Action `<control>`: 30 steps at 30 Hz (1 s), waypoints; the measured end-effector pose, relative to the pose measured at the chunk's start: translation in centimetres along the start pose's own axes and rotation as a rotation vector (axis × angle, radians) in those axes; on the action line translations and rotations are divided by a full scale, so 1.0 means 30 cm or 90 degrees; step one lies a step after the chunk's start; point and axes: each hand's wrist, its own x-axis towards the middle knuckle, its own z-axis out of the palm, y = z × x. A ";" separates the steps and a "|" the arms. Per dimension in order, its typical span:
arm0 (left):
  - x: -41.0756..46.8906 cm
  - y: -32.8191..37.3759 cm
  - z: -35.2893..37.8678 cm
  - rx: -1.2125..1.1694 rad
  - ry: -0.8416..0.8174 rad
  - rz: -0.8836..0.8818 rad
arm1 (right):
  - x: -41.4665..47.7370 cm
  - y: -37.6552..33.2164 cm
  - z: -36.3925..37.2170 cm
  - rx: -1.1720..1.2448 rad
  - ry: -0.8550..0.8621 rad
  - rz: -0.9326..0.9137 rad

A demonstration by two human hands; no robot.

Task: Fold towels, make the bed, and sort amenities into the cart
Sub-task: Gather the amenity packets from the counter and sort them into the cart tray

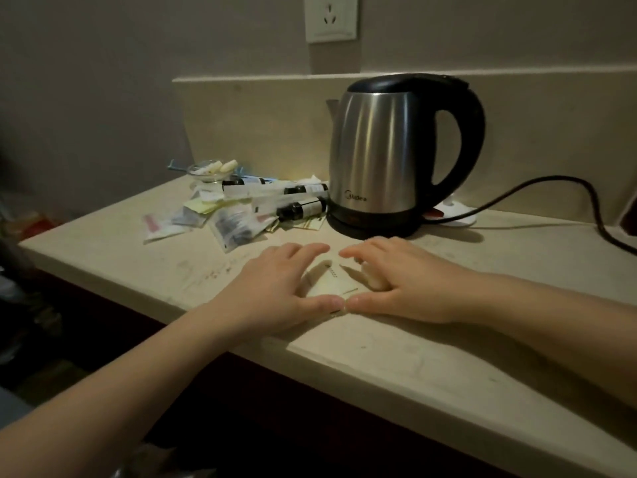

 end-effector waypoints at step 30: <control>-0.053 -0.461 -0.176 -0.597 0.325 -0.144 | 0.377 -0.128 -0.044 0.078 0.205 0.095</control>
